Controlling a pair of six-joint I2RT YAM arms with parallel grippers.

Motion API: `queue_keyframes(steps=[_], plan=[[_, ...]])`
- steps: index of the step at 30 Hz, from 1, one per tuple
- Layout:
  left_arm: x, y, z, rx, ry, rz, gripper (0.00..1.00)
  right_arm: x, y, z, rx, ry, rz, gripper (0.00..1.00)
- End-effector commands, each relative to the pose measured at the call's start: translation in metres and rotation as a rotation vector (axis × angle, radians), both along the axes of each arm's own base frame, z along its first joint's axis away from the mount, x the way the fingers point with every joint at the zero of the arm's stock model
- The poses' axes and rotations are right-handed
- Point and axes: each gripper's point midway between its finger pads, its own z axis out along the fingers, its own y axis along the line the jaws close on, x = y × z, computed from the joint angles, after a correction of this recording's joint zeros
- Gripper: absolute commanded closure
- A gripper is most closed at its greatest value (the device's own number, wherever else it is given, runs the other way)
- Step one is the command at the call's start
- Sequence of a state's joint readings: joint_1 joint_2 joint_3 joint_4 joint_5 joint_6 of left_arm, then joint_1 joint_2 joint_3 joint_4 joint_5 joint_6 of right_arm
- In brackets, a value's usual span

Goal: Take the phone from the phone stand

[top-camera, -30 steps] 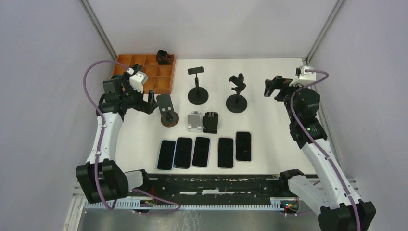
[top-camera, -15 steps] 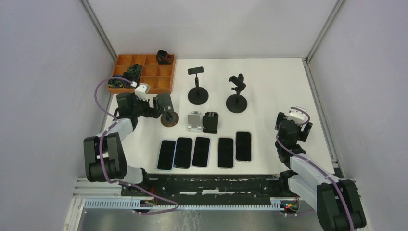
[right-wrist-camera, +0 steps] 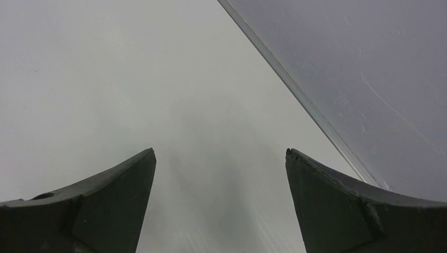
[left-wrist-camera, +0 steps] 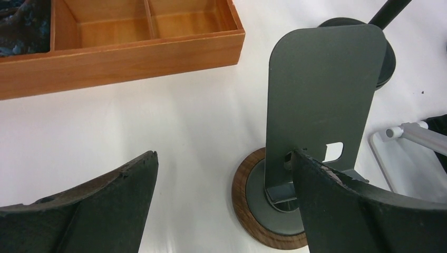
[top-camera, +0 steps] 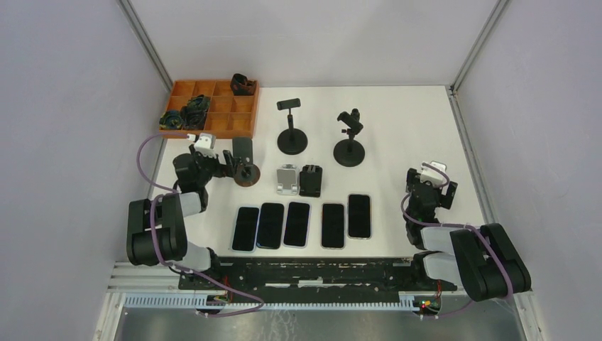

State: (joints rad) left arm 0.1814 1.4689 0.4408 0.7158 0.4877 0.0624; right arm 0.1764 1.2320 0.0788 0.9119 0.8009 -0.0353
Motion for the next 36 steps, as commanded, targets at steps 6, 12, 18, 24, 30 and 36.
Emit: queue_keyframes(steps=[6,12,18,24,30,36], plan=[[-0.013,0.003,0.014,-0.011,-0.109,0.062,0.00,-0.023,0.001,0.015,0.018,-0.194,0.047,0.02],[-0.028,0.001,0.019,-0.001,-0.141,0.060,0.00,-0.024,0.003,0.016,0.012,-0.205,0.068,0.02],[-0.024,0.004,0.027,-0.033,-0.201,0.095,0.00,-0.018,0.006,0.017,-0.005,-0.191,0.089,0.02],[-0.028,-0.002,0.024,-0.038,-0.281,0.105,0.00,-0.028,0.011,0.025,-0.030,-0.233,0.127,0.02],[-0.034,-0.010,0.016,0.019,-0.295,0.116,0.00,-0.022,0.030,0.032,-0.107,-0.219,0.252,0.02],[-0.012,-0.006,0.002,0.032,-0.192,0.147,0.00,0.001,0.033,0.020,-0.053,-0.183,0.313,0.02]])
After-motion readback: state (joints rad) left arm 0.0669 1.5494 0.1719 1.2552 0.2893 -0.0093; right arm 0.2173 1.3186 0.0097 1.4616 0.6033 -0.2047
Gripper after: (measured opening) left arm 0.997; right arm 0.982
